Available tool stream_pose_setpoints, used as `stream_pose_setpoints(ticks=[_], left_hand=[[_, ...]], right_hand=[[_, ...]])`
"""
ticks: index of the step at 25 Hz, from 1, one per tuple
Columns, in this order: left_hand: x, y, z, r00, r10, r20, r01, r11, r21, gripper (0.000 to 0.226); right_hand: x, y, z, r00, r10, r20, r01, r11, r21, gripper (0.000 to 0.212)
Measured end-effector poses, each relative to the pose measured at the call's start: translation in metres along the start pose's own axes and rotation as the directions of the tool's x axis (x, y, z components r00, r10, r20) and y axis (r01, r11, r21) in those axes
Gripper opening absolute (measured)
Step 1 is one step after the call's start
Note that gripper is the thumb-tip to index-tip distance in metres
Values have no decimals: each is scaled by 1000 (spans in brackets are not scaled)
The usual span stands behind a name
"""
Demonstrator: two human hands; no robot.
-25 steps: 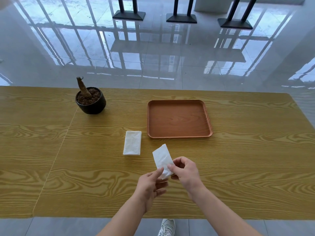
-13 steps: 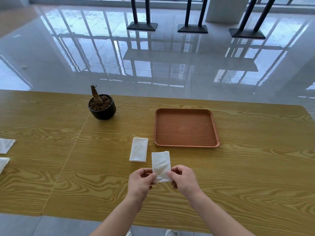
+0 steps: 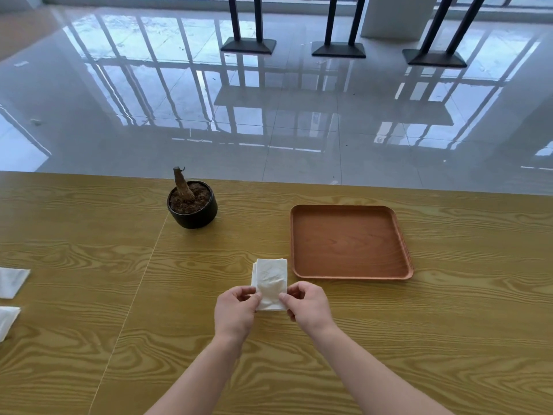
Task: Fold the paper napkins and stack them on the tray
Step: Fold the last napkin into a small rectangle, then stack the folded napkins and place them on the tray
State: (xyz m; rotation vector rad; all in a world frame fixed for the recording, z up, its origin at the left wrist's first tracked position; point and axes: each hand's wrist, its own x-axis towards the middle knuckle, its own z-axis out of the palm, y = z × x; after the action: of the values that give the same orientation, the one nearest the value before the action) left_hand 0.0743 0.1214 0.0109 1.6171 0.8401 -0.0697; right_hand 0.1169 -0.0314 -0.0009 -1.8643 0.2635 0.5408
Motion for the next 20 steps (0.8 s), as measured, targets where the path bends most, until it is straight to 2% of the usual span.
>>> stream_pose_setpoints(ticks=[9, 13, 15, 20], left_hand=[[35, -4, -8, 1000, 7, -6, -5, 966, 257, 3], [40, -2, -8, 999, 43, 20, -47, 934, 353, 12], [40, -4, -8, 998, 55, 37, -66, 913, 403, 10], [37, -8, -8, 997, 75, 35, -83, 890, 448, 18]], right_hand=[[19, 2, 28, 994, 79, -71, -84, 994, -68, 9], [21, 2, 33, 993, 72, -92, -83, 990, -115, 8], [21, 3, 33, 994, 56, -96, -73, 980, -184, 9], [21, 4, 34, 994, 43, -96, -66, 967, -245, 10]])
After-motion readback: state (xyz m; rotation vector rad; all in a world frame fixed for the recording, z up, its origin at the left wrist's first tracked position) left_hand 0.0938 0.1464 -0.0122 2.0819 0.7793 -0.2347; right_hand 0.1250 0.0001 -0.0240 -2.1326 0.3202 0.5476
